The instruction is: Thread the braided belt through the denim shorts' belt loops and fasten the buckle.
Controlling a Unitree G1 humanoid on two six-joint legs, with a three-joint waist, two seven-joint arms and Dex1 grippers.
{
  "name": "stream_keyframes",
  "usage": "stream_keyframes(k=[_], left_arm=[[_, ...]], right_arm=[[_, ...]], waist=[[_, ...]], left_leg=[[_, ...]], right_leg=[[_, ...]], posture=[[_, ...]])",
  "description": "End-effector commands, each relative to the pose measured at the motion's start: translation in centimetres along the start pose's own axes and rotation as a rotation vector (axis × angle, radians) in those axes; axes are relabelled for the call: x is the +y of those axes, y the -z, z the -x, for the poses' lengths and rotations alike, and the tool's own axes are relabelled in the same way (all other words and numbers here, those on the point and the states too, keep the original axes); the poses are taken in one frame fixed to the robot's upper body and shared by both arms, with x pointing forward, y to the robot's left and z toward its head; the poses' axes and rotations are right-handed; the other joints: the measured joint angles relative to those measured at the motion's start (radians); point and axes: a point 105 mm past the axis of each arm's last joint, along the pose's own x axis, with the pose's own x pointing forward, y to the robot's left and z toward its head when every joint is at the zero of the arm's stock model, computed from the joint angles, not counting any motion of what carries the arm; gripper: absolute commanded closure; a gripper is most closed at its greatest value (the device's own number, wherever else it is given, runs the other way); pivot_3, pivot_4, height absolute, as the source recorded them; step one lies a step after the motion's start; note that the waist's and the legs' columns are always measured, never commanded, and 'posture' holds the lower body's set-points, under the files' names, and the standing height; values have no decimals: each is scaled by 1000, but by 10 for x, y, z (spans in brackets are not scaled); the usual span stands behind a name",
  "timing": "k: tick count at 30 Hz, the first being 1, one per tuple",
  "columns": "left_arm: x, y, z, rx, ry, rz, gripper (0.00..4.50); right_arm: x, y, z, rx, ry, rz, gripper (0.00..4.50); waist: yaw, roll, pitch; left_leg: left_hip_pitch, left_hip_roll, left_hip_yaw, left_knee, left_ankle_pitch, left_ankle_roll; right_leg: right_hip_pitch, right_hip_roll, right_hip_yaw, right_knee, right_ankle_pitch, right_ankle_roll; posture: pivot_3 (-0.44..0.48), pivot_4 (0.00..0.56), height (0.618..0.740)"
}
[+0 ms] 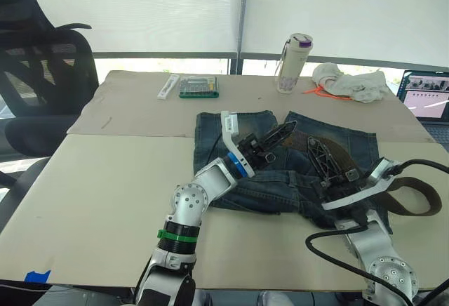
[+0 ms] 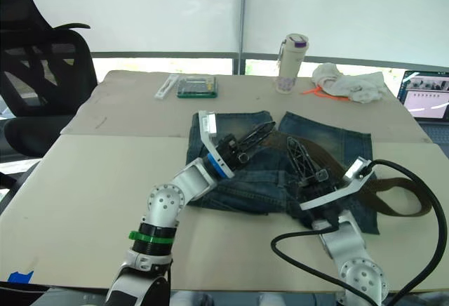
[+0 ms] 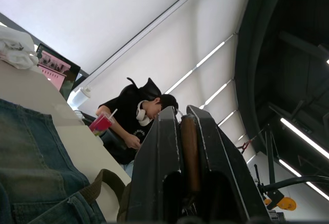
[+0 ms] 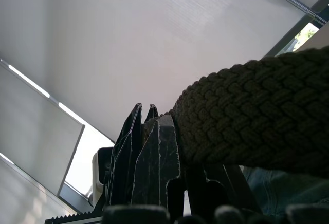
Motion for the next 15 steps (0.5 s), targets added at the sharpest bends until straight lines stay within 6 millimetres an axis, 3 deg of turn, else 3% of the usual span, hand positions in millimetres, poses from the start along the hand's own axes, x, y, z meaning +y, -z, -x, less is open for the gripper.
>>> stream_keyframes(k=[1,5,10,15], left_arm=[[-12,15,11,144,51,-160,3070],[-9,14,41,289,27,-359,1672],[-10,3,65,394,37,-524,28],[-12,-6,86,510,86,-694,6]], right_arm=[[-14,-31,10,-39,63,88,4500],[-37,-70,33,14,163,220,4500],[-62,-103,55,85,302,324,4500],[-82,-119,75,140,418,373,4500]], waist=[[-1,0,0],[0,2,1],[0,4,1],[1,5,1]], left_leg=[[0,0,0,0,0,0],[0,0,1,0,1,-1],[1,1,1,-1,-1,1],[1,1,2,-1,-1,1]], right_leg=[[0,0,0,0,0,0],[0,0,0,0,0,0],[0,0,1,0,0,0],[0,0,1,0,0,0]], posture=[[0,150,737],[0,150,737],[0,150,737],[0,150,737]])
